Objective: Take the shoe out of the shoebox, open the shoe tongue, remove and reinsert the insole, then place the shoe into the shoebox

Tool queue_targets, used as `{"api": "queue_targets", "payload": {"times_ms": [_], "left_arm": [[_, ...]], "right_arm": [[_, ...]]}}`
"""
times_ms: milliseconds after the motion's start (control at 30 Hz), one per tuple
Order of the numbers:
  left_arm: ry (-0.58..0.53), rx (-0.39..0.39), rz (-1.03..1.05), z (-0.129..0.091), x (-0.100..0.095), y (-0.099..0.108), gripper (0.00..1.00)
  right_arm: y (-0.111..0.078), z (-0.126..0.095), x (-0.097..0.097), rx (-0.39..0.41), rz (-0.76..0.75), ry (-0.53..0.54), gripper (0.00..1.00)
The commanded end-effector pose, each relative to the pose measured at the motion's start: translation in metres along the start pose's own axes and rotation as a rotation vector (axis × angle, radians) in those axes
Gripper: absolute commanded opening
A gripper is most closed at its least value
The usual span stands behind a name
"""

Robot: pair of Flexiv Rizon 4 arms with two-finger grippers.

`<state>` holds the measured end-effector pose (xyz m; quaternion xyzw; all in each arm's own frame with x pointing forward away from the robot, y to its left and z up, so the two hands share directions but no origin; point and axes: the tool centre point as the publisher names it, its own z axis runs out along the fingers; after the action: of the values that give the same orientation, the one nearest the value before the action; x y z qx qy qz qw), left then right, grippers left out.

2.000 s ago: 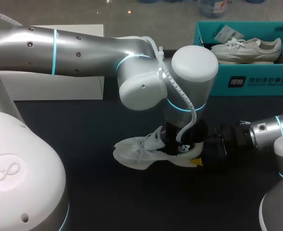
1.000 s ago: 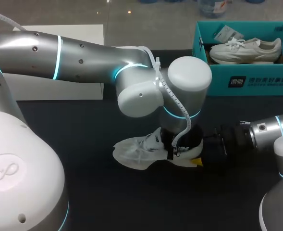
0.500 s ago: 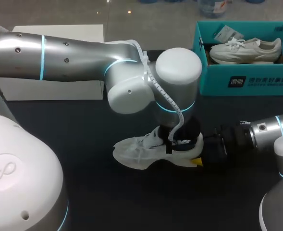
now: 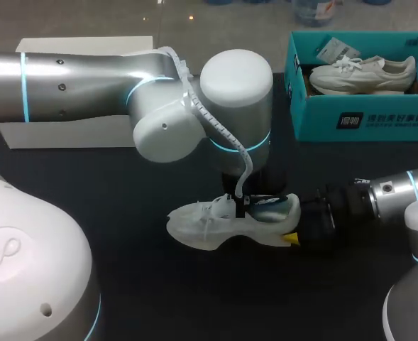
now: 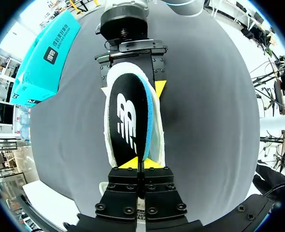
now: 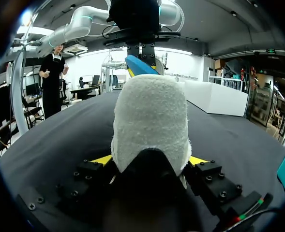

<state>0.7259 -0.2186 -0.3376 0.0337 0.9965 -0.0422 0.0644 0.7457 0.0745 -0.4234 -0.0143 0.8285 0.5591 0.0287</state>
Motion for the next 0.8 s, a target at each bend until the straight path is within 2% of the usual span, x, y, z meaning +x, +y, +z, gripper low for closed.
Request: {"api": "queue_targets", "payload": {"times_ms": [33,267,567,600,667,800], "left_arm": [[-0.004,0.020,0.003,-0.008,0.006,0.007,0.00],[-0.011,0.029,0.017,-0.012,0.016,-0.004,0.00],[-0.009,0.028,-0.007,-0.010,0.014,-0.018,0.00],[-0.011,0.027,-0.007,-0.009,0.014,-0.019,0.01],[-0.012,0.027,-0.009,-0.010,0.014,-0.021,0.13],[-0.015,0.026,-0.012,-0.010,0.013,-0.025,0.15]], "right_arm": [[-0.002,0.003,0.000,0.004,0.001,0.001,0.00],[-0.002,0.003,0.000,0.004,0.001,0.001,0.00],[-0.002,0.003,0.000,0.004,0.001,0.001,0.00],[-0.002,0.003,0.000,0.004,0.001,0.001,0.00],[-0.002,0.003,0.000,0.004,0.001,0.001,0.00],[-0.002,0.003,0.000,0.004,0.001,0.001,0.00]]}}
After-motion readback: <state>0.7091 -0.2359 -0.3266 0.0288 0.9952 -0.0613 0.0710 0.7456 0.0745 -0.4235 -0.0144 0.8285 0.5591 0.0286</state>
